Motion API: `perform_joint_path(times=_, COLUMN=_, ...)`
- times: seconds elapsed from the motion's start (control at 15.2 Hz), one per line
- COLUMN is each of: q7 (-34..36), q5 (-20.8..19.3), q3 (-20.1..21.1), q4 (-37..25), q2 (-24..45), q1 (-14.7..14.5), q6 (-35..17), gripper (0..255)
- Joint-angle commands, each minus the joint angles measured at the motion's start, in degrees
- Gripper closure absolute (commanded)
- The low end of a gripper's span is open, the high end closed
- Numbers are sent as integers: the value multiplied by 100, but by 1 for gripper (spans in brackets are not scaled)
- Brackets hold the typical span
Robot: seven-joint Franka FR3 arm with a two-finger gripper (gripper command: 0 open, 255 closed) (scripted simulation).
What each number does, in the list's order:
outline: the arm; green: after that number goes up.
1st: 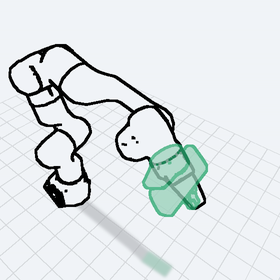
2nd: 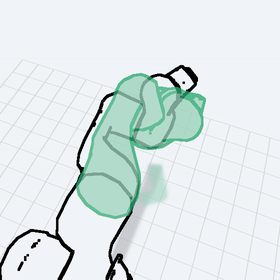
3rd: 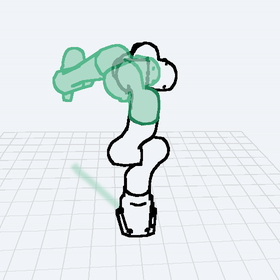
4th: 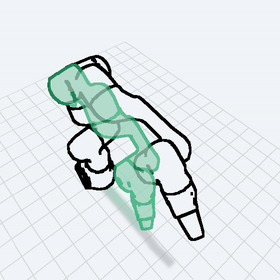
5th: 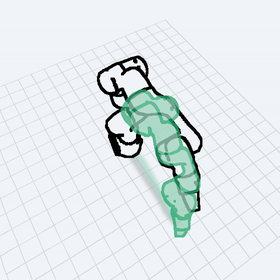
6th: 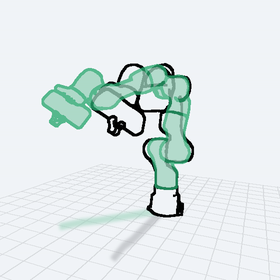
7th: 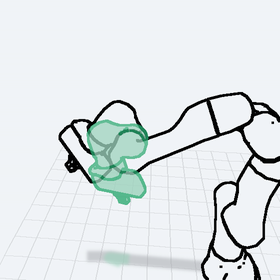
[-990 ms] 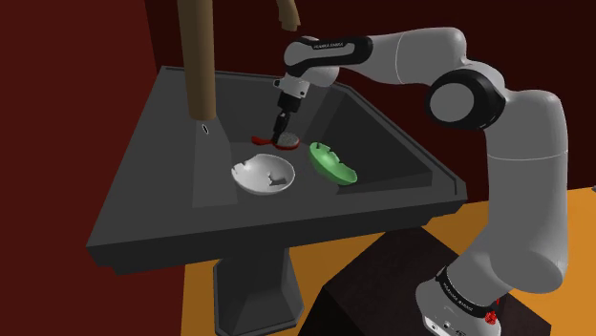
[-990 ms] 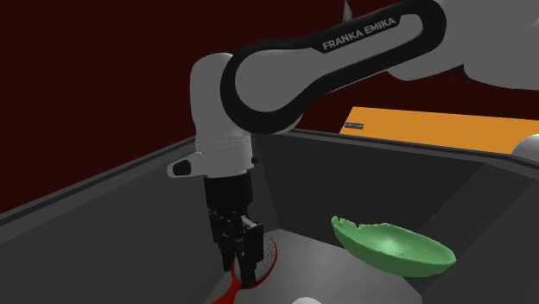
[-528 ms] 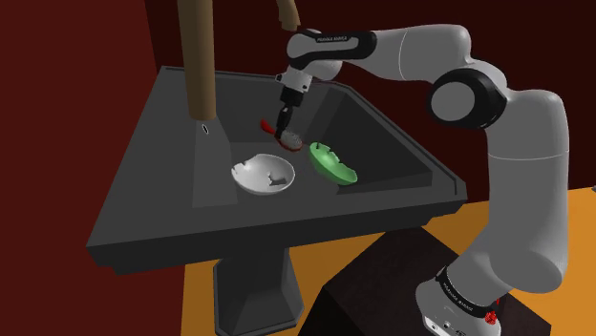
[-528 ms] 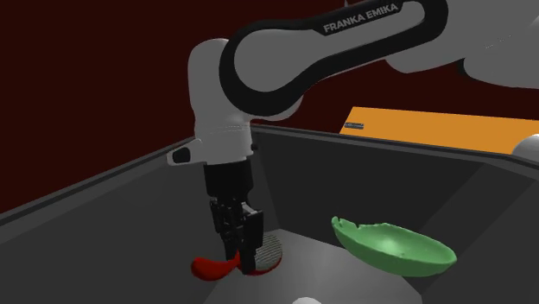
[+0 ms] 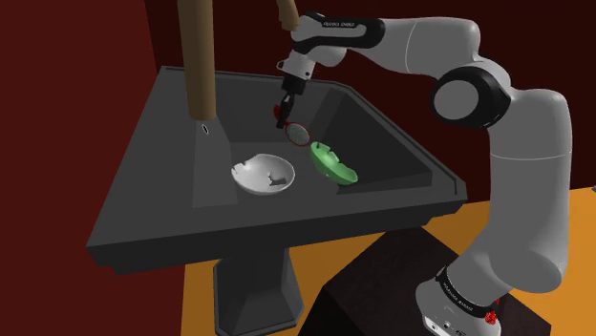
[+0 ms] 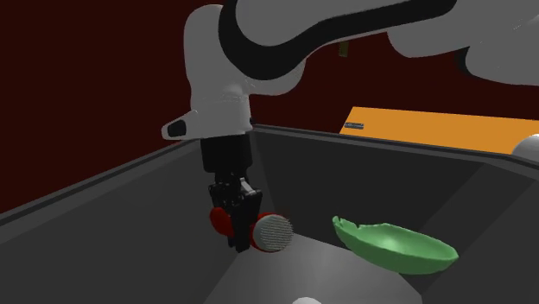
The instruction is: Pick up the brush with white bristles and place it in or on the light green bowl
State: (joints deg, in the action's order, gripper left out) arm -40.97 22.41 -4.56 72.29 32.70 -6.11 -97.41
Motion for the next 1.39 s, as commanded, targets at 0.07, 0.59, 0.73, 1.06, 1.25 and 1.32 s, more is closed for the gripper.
perform_joint_path(times=0.07, q7=69, q5=-13, q3=-2, q4=-207, q2=-13, q1=16, q6=211, gripper=255)
perform_joint_path(times=0.59, q7=260, q5=-29, q3=6, q4=-851, q2=26, q1=64, q6=784, gripper=255)
perform_joint_path(times=0.73, q7=134, q5=-54, q3=-31, q4=211, q2=-654, q1=-9, q6=424, gripper=255)
perform_joint_path(times=1.06, q7=-41, q5=-125, q3=-76, q4=2190, q2=-2025, q1=-122, q6=-164, gripper=255)
perform_joint_path(times=1.25, q7=-91, q5=-174, q3=-83, q4=3146, q2=-2752, q1=-156, q6=-392, gripper=255)
perform_joint_path(times=1.32, q7=-101, q5=-191, q3=-83, q4=3440, q2=-2988, q1=-162, q6=-453, gripper=255)
